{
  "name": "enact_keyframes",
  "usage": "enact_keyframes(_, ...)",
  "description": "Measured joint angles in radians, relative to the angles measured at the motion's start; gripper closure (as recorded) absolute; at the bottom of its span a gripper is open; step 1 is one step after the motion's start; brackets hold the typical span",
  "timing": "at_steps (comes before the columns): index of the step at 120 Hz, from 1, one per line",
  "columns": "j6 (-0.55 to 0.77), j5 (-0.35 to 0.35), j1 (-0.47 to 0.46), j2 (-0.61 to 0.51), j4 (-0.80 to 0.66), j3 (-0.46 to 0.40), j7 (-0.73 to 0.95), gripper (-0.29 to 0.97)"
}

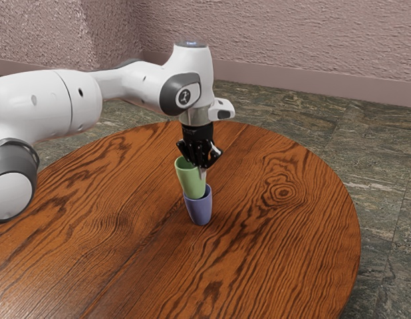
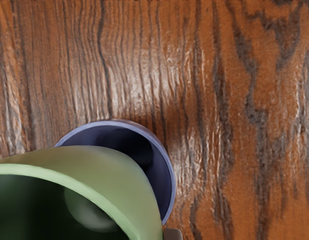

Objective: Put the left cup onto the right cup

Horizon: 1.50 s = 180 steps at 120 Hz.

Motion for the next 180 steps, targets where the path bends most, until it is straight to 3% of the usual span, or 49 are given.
enact_keyframes(104,0.072,0.0,-0.002,0.012,-0.043,0.0,-0.013,0.79)
enact_keyframes(126,0.075,-0.004,-0.003,0.012,-0.044,0.0,-0.018,0.41)
enact_keyframes(138,0.076,-0.004,-0.003,0.012,-0.044,0.0,-0.021,0.26)
enact_keyframes(156,0.076,-0.005,-0.003,0.011,-0.044,0.0,-0.025,0.14)
enact_keyframes(180,0.072,0.005,-0.003,-0.017,-0.037,0.0,-0.029,0.06)
